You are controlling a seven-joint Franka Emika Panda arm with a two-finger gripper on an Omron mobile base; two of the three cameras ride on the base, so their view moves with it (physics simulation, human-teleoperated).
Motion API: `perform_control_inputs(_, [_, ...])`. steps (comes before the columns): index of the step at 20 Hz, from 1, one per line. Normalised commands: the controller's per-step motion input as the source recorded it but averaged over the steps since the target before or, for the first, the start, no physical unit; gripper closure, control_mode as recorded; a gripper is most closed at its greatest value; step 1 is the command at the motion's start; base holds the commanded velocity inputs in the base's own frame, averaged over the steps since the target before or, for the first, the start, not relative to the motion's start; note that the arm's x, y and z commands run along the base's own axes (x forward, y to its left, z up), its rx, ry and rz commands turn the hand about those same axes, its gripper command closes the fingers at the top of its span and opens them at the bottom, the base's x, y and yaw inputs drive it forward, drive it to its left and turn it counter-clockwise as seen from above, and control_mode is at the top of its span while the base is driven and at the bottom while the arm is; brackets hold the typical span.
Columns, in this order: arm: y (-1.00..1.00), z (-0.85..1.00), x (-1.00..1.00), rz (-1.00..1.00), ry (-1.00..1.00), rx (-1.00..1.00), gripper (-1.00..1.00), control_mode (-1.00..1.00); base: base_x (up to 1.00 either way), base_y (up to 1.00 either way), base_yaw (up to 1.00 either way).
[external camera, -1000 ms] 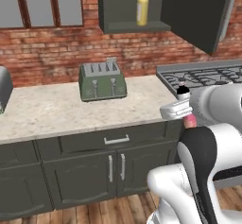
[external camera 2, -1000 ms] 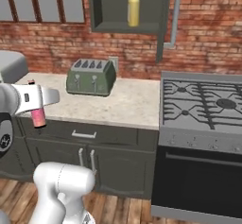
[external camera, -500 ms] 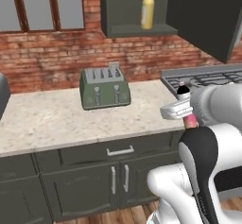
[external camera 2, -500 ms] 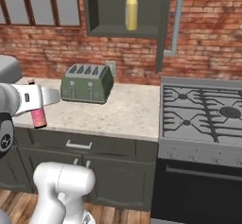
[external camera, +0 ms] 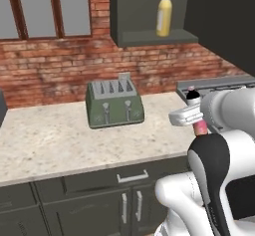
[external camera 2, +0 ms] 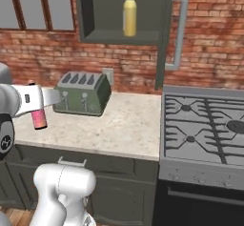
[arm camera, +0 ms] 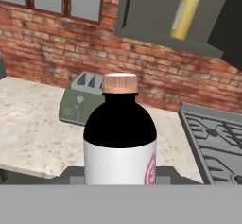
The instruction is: Sort all alcoholic drinks to one cabinet, and non-alcoholic drinks to the other.
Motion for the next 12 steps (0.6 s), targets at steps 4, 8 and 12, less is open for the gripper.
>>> perform_control_inputs(4, [0.0, 0.0, 0.0, 0.0, 0.0, 0.0, 1.0, 1.0, 0.48, -0.14, 0.02])
perform_control_inputs(8, [0.0, 0.0, 0.0, 0.0, 0.0, 0.0, 1.0, 1.0, 0.42, -0.41, 0.01])
perform_control_inputs(12, [0.0, 0.0, 0.0, 0.0, 0.0, 0.0, 1.0, 1.0, 0.38, -0.54, 0.0])
